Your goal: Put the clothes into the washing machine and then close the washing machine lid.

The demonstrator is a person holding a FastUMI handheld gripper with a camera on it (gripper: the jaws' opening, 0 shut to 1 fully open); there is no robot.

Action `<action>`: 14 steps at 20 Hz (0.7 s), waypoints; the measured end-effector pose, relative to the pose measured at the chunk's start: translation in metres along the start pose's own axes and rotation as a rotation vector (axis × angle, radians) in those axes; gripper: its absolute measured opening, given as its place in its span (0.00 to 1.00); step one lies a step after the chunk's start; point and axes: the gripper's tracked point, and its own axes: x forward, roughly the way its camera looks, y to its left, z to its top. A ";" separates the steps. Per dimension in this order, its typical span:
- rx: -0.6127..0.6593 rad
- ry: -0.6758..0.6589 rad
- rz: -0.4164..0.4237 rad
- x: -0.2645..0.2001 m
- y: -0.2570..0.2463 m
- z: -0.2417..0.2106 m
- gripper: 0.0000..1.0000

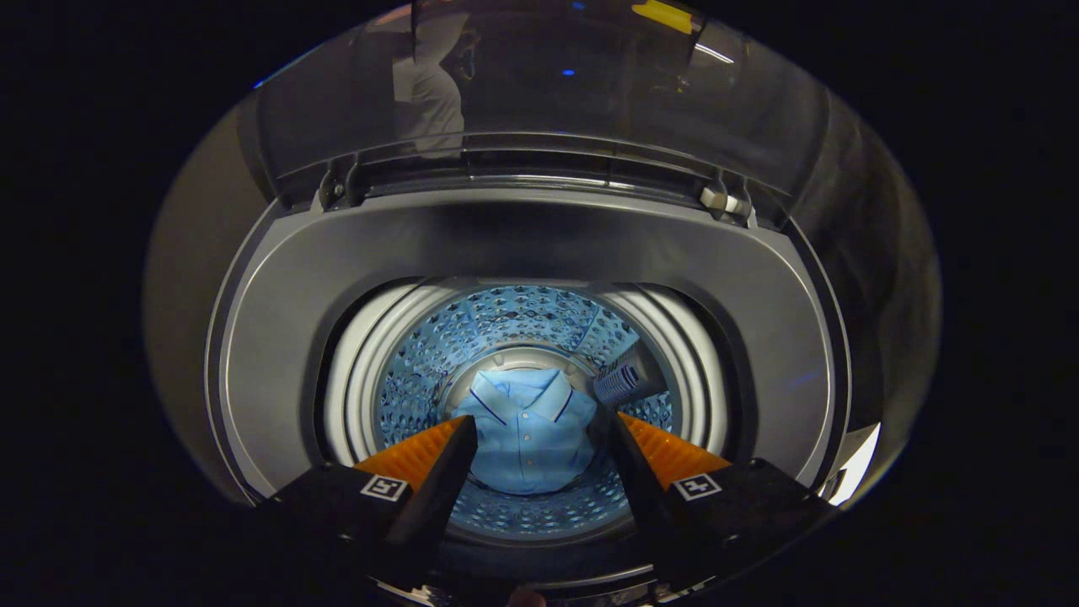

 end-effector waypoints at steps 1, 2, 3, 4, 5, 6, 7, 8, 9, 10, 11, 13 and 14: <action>0.000 -0.009 0.000 0.000 0.000 0.002 0.98; -0.001 -0.010 -0.002 -0.001 -0.002 0.002 0.98; 0.003 -0.010 -0.007 -0.001 -0.004 0.002 0.99; 0.008 -0.007 0.001 -0.003 -0.003 0.001 0.99; 0.015 -0.007 0.008 -0.004 -0.001 0.002 0.99; 0.016 -0.008 0.007 -0.006 -0.003 0.003 0.99; 0.020 -0.003 0.010 -0.007 -0.003 0.003 1.00; 0.026 0.003 0.004 -0.008 -0.005 0.002 1.00; 0.032 -0.003 0.005 -0.010 -0.005 0.004 1.00; 0.035 -0.004 0.009 -0.014 -0.005 0.004 1.00; 0.030 -0.014 0.002 -0.018 -0.007 0.007 1.00; 0.022 -0.025 -0.001 -0.027 -0.010 0.014 1.00; 0.019 -0.030 0.000 -0.033 -0.011 0.018 1.00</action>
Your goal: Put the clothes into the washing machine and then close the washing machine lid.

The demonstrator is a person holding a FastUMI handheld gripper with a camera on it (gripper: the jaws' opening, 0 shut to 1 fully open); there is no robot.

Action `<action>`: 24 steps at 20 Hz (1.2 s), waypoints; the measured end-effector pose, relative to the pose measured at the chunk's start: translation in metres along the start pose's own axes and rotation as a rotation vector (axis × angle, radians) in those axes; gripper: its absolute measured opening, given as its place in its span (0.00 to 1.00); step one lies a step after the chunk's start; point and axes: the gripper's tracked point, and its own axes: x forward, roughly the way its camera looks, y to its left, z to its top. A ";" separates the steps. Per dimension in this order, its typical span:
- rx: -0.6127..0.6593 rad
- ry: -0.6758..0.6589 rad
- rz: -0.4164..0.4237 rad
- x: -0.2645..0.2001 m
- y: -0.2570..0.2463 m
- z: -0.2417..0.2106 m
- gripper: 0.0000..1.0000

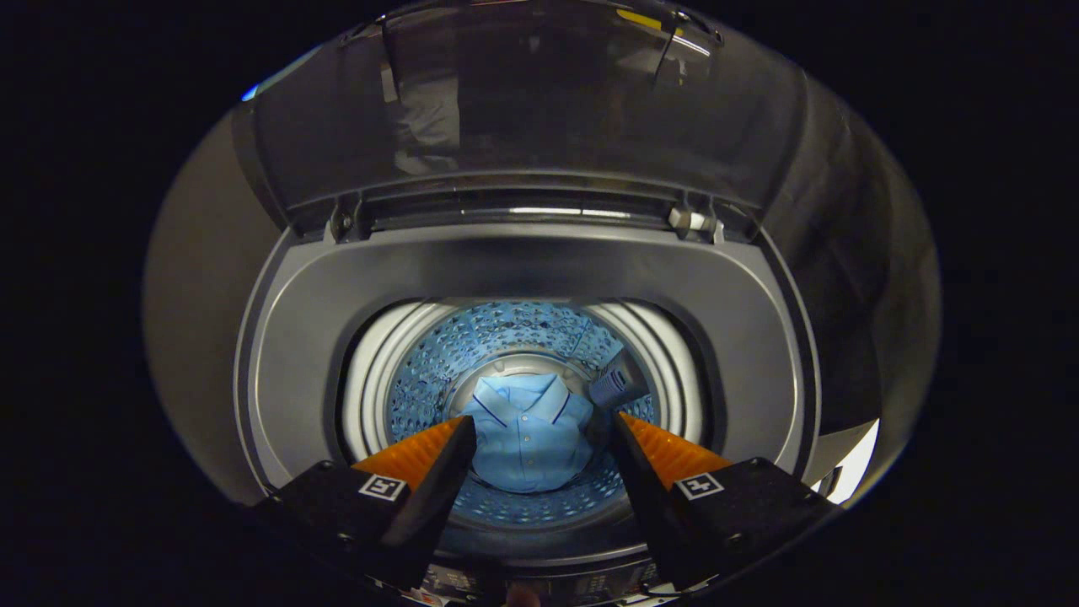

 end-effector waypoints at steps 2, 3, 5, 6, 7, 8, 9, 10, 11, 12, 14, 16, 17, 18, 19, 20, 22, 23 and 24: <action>0.003 -0.033 0.001 -0.012 -0.002 0.014 1.00; 0.005 -0.048 -0.001 -0.020 -0.004 0.021 1.00; 0.013 -0.079 -0.004 -0.035 -0.006 0.038 1.00; 0.017 -0.099 -0.001 -0.043 -0.007 0.047 1.00; 0.018 -0.116 0.000 -0.052 -0.007 0.057 1.00; 0.018 -0.130 0.002 -0.061 -0.008 0.066 1.00; 0.019 -0.146 0.004 -0.070 -0.008 0.076 1.00; 0.017 -0.166 0.001 -0.079 -0.010 0.087 1.00; 0.015 -0.191 0.005 -0.089 -0.009 0.098 1.00; 0.015 -0.205 0.004 -0.098 -0.009 0.108 1.00; 0.022 -0.230 -0.018 -0.114 -0.015 0.123 1.00; 0.031 -0.264 -0.017 -0.133 -0.015 0.144 1.00; 0.030 -0.276 -0.024 -0.142 -0.017 0.156 1.00; 0.018 -0.292 -0.031 -0.150 -0.019 0.167 1.00; 0.005 -0.300 -0.040 -0.157 -0.021 0.179 0.99; -0.007 -0.305 -0.034 -0.163 -0.019 0.189 0.99; -0.013 -0.326 -0.033 -0.176 -0.021 0.211 0.99; -0.011 -0.337 -0.034 -0.181 -0.021 0.223 0.99; -0.004 -0.352 -0.027 -0.186 -0.018 0.231 0.99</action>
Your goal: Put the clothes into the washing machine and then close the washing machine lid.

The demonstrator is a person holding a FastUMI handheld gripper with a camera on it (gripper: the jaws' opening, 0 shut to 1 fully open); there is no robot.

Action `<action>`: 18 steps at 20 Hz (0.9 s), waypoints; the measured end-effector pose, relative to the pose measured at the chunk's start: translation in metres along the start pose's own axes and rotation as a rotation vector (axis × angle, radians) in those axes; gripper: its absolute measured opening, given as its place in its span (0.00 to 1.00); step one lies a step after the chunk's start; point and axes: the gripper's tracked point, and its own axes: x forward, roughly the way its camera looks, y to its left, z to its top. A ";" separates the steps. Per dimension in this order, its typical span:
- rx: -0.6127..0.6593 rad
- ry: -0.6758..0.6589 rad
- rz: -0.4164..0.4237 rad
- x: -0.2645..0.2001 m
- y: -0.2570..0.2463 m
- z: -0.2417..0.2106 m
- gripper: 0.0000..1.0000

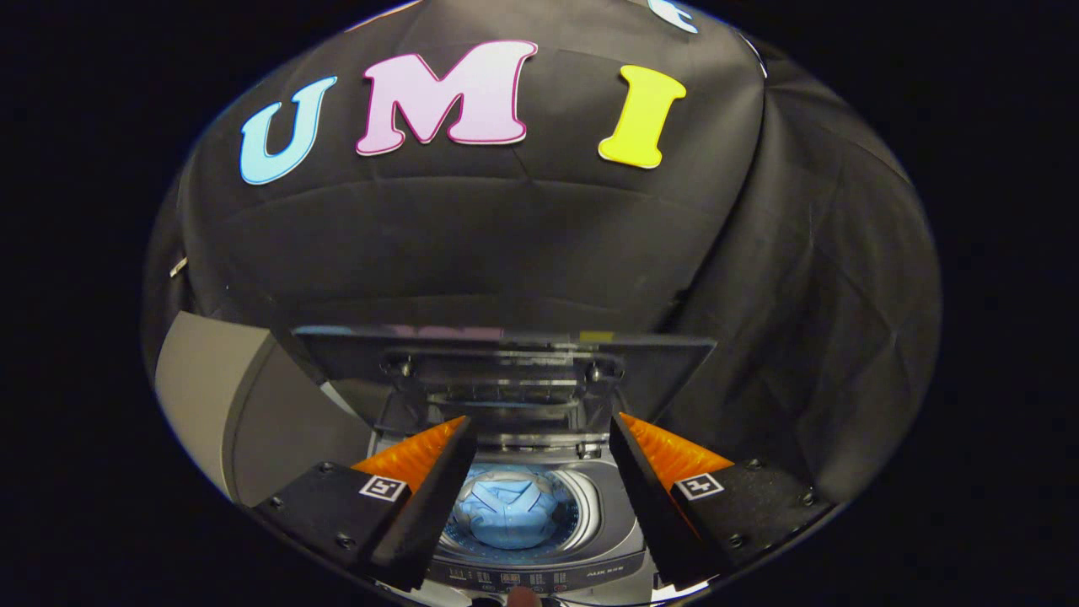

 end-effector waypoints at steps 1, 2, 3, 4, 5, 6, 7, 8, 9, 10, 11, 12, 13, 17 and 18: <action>0.009 -0.016 -0.004 -0.001 -0.001 0.011 0.99; 0.016 -0.030 0.000 -0.002 0.000 0.020 0.99; 0.029 -0.039 0.003 -0.002 0.000 0.029 0.99; 0.034 -0.044 0.004 -0.001 0.000 0.034 0.99; 0.040 -0.052 0.003 0.000 -0.001 0.041 0.99; 0.050 -0.059 0.010 0.002 0.001 0.049 0.99; 0.059 -0.062 0.013 0.006 0.002 0.054 0.99; 0.064 -0.062 0.018 0.013 0.003 0.060 0.99; 0.062 -0.062 0.019 0.018 0.004 0.065 0.99; 0.059 -0.054 0.019 0.023 0.004 0.064 0.99; 0.057 -0.040 0.020 0.029 0.004 0.062 0.99; 0.051 -0.029 0.021 0.036 0.006 0.060 0.99; 0.046 -0.017 0.018 0.041 0.006 0.058 0.99; 0.078 -0.004 0.036 0.050 0.010 0.050 1.00; 0.071 -0.005 0.042 0.049 0.009 0.048 0.99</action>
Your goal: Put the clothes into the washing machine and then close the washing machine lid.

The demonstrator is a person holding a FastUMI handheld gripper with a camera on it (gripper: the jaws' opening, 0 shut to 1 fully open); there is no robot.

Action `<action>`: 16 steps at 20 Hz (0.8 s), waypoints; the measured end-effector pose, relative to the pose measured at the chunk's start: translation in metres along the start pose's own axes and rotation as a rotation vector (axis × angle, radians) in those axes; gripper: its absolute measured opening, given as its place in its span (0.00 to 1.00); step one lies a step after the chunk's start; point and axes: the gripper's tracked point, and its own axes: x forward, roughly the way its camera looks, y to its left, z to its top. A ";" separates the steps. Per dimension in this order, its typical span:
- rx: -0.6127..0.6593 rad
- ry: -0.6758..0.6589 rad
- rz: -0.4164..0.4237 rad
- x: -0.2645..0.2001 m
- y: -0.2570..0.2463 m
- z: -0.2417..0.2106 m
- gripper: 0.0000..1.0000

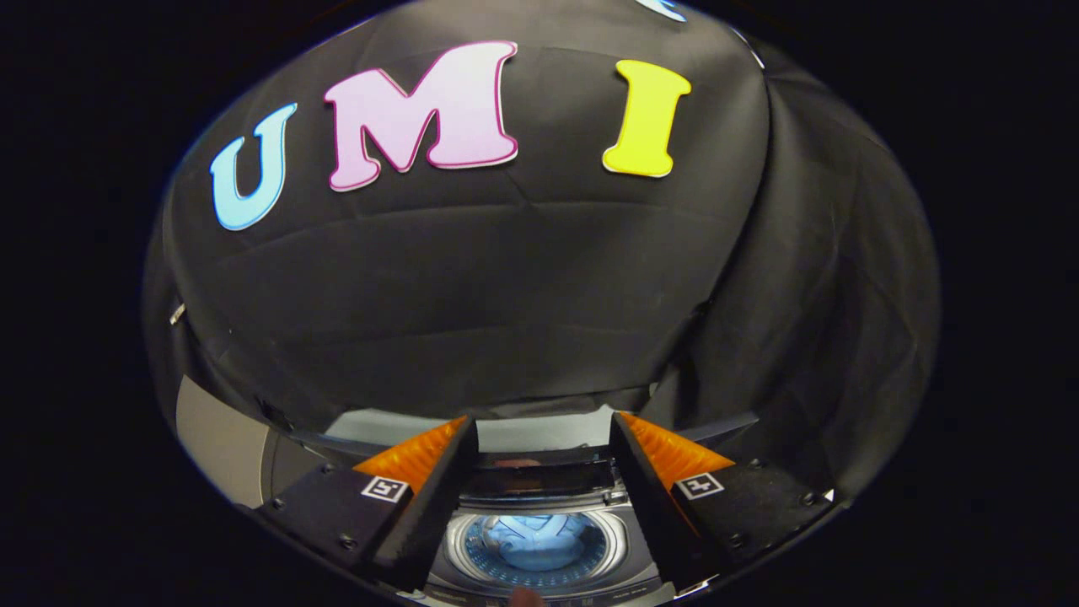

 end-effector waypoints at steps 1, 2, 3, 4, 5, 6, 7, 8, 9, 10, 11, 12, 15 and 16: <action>-0.007 -0.010 0.001 0.002 0.000 0.001 0.99; -0.005 -0.020 -0.002 0.003 0.001 -0.001 0.99; 0.006 -0.027 -0.004 0.005 0.000 -0.002 0.99; 0.018 -0.031 -0.007 0.004 0.001 -0.001 0.99; 0.015 -0.029 -0.011 0.003 0.001 -0.001 1.00; 0.009 -0.028 -0.016 0.002 0.000 -0.002 0.99; 0.003 -0.028 -0.021 0.002 -0.001 -0.004 0.99; 0.002 -0.027 -0.025 0.002 -0.001 -0.006 0.99; 0.004 -0.029 -0.026 0.002 -0.001 -0.006 1.00; 0.006 -0.034 -0.025 0.002 -0.001 -0.007 0.99; 0.009 -0.039 -0.023 0.001 -0.001 -0.006 1.00; 0.012 -0.043 -0.022 0.000 0.000 -0.006 1.00; 0.016 -0.059 -0.024 0.000 0.000 -0.007 0.99; 0.017 -0.064 -0.027 -0.001 -0.001 -0.005 0.99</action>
